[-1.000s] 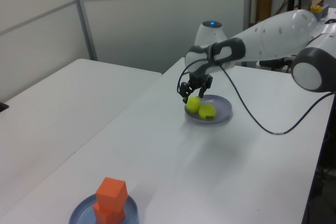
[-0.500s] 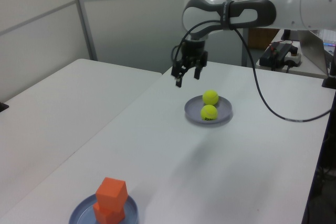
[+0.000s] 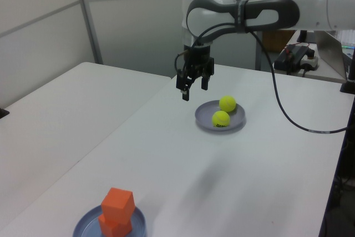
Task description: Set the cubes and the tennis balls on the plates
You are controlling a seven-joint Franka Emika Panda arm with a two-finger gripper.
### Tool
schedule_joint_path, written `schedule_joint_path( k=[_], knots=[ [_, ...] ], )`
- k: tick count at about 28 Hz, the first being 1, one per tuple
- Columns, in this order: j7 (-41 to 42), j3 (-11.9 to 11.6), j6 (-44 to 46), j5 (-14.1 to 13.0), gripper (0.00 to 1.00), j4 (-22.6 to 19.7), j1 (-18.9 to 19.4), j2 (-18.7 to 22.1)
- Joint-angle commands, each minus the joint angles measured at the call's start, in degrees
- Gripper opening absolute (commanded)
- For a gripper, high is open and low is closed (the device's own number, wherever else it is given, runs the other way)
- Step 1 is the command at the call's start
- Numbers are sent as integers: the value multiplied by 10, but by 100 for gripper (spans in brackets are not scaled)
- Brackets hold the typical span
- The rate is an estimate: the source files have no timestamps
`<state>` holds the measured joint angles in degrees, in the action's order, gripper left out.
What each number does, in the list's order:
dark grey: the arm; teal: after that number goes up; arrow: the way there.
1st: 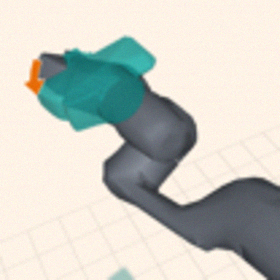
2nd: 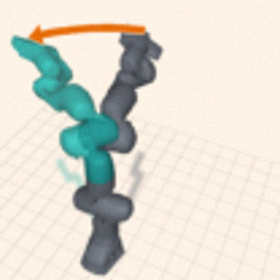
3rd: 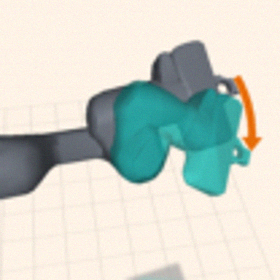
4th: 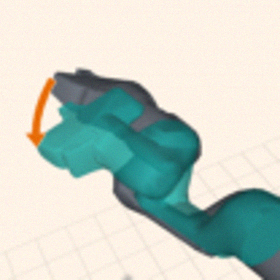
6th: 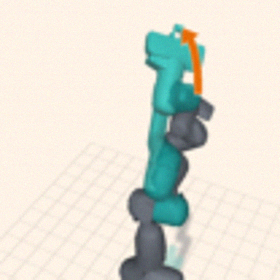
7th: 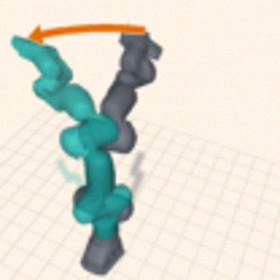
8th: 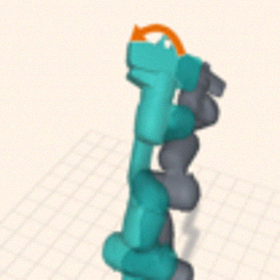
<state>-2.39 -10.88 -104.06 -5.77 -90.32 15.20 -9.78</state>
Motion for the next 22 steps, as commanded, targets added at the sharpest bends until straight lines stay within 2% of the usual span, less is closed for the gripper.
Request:
schedule_joint_path(
  k=[1, 4, 22],
  knots=[
    [-2, 7, 10, 8, 100, -29, -2, 31],
    [-2, 16, 9, 8, 100, -38, -2, 41],
    [-7, 17, 4, 9, 100, -40, -2, 41]
  ],
)
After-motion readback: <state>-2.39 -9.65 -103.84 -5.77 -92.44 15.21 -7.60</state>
